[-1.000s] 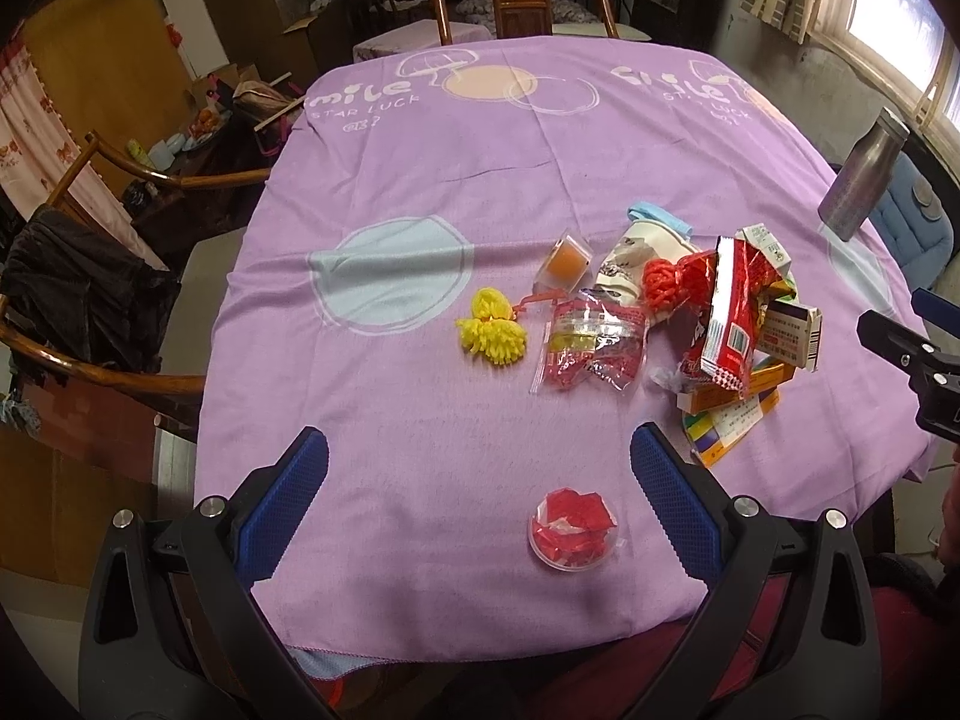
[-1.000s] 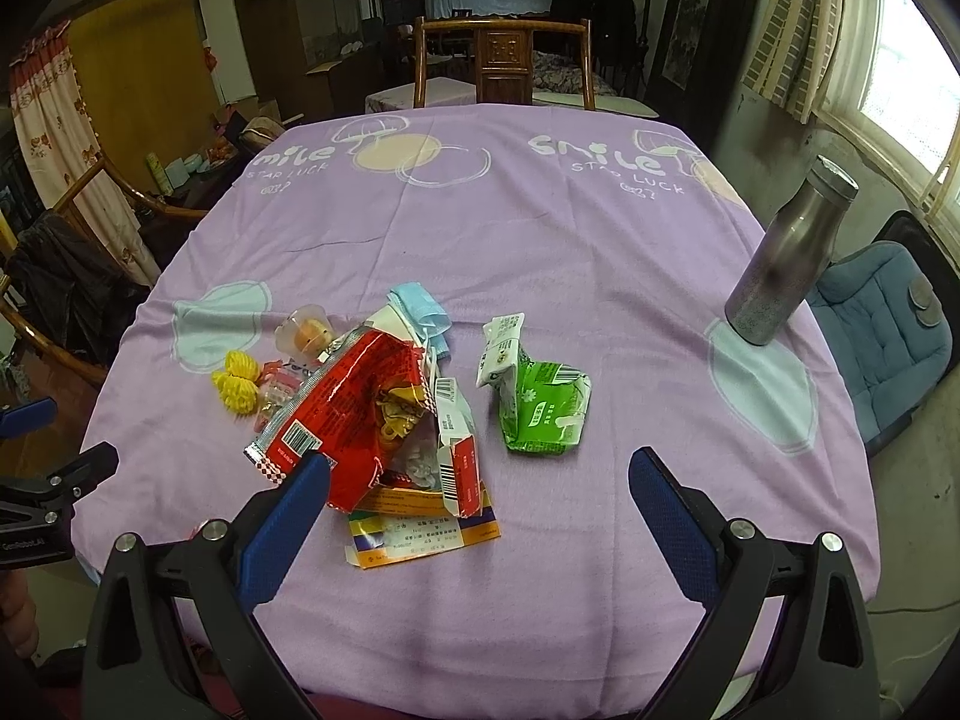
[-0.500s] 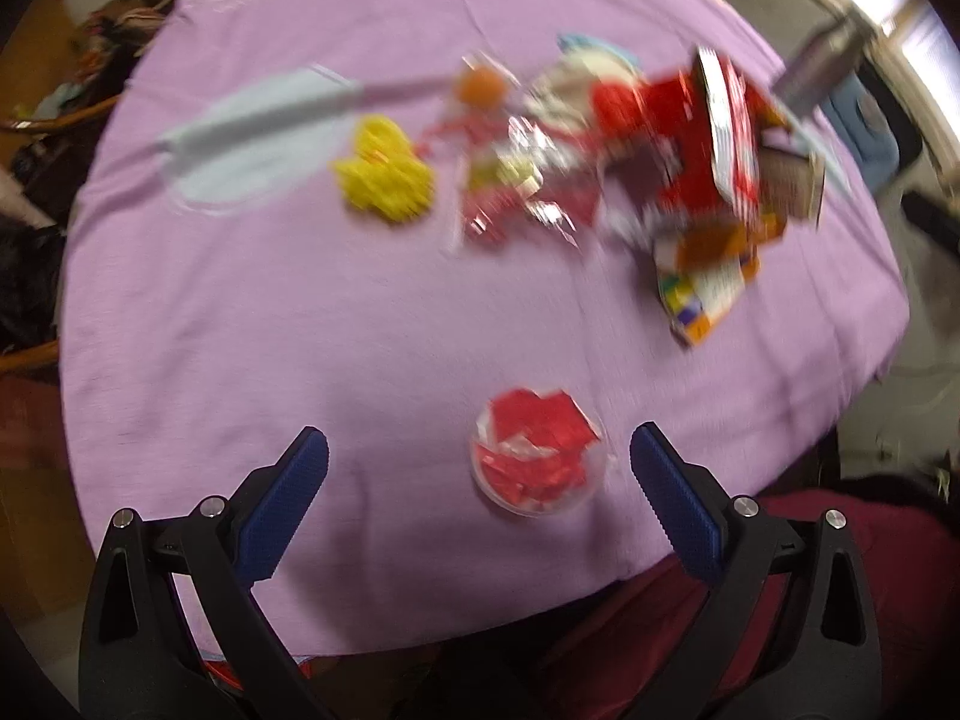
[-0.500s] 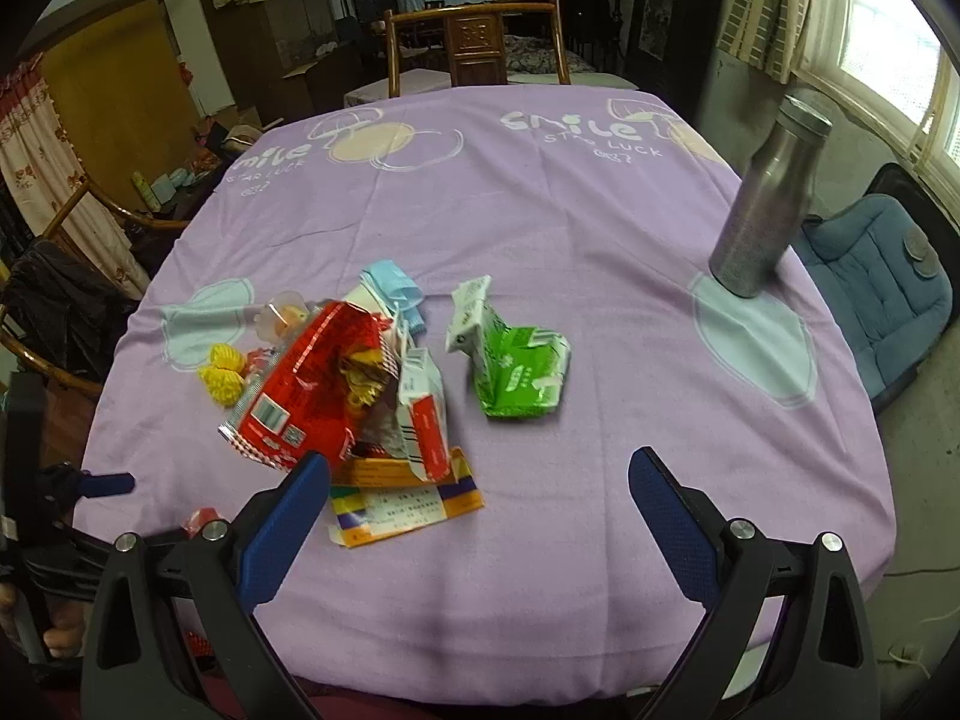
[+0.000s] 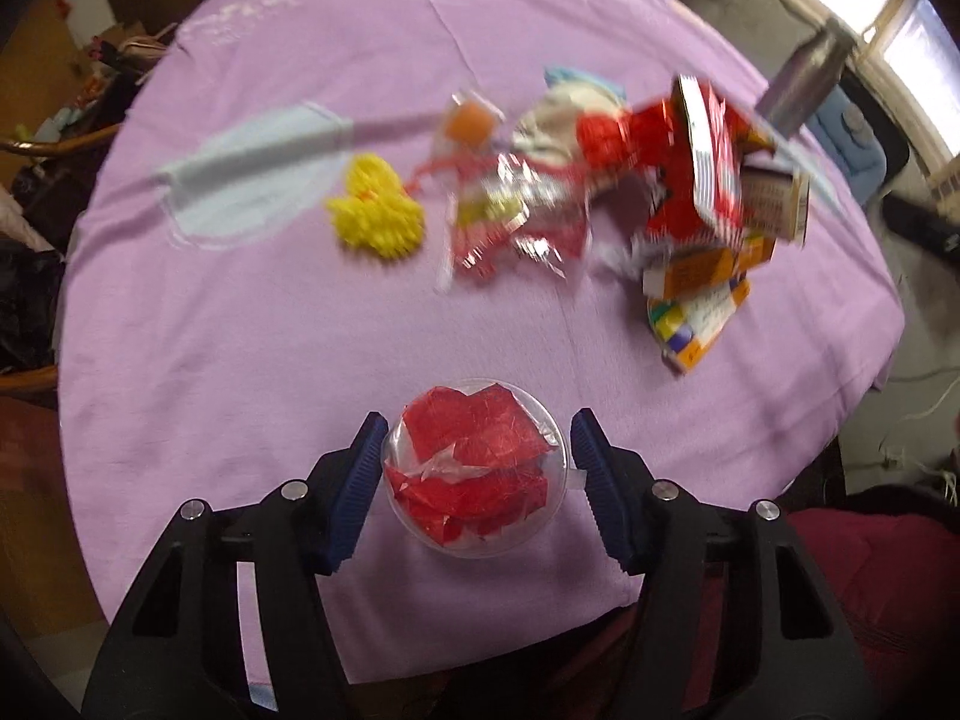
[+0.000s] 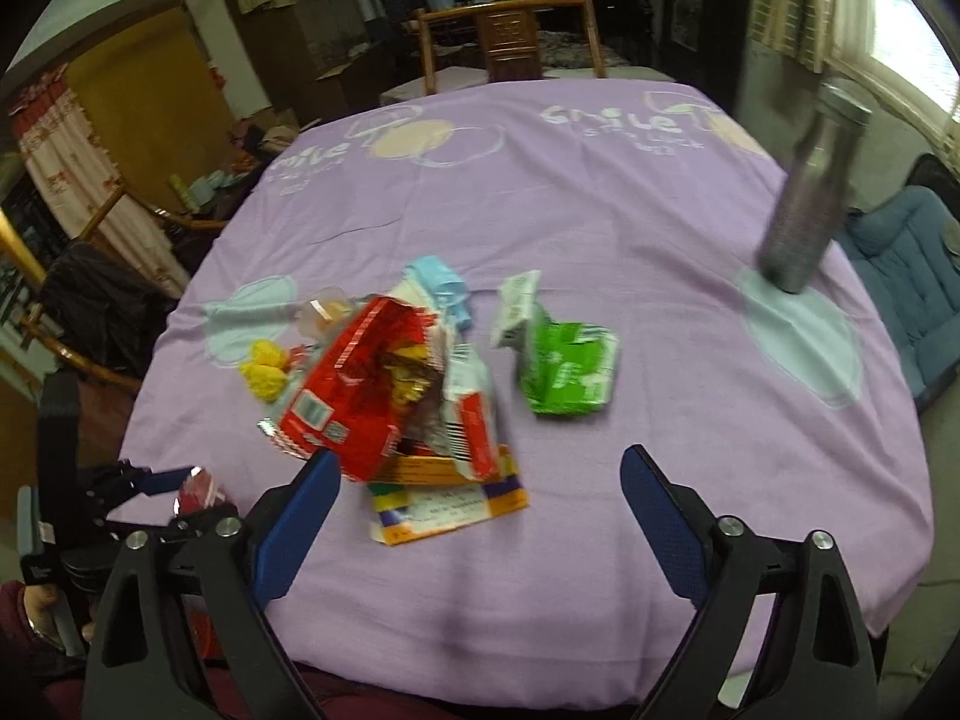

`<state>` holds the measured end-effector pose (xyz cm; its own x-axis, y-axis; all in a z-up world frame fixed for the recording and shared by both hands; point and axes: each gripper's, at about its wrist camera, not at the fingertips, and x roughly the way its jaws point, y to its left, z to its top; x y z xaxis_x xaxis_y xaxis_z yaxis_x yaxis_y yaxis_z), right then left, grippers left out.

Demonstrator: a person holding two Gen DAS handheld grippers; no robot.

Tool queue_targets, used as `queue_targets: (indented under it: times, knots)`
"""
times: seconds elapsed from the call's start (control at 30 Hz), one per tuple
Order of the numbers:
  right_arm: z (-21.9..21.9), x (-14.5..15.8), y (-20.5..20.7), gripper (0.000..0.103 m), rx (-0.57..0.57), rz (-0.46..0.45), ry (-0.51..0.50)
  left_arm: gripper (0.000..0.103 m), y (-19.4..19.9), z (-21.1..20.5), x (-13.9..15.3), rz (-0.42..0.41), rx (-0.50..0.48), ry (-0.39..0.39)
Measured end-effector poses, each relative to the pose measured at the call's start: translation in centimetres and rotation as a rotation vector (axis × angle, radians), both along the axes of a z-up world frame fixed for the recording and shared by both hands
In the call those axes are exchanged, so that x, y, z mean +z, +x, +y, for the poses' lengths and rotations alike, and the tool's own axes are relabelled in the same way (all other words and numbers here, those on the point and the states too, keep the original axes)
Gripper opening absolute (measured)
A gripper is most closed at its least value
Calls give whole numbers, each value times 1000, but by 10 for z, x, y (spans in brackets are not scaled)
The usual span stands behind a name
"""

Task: Collect trash
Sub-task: 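Grasp the clear cup of red tissue with the left tool, then grasp the small red-and-white box with the right tool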

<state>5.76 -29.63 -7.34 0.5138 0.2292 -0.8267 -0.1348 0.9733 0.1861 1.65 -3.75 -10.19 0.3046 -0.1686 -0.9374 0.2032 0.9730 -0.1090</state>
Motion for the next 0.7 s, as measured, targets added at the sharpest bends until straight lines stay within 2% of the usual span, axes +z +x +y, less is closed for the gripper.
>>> queue_targets:
  times: [0.1,0.23,0.27,0.3,0.33,0.4,0.53,0.7]
  knots:
    - [11,-9,14,72,41,15,0,62,-2,16,19,-41,62,-8]
    - [17,-25,32,60,48,37,-28,62,-9,33,35,-71,140,-21]
    - [17,-32,36,53,46,48,-41,62,-11,35,35,-72,155,-23]
    - [17,-38,41,31,46,62,-50,62,-13,38,36,-73,170,-20]
    - [15,-42,44,15,49,80,-37,62,-16,42,39,-74,180,-16]
    - [5,-32,42,17,37,38,62,62,-17,44,42,-83,199,-16]
    - [-2,25,30,17,32,-150,82,62,-19,54,53,-108,229,-45]
    - [-5,61,20,18,49,-230,156,62,-21,68,65,-147,262,-54]
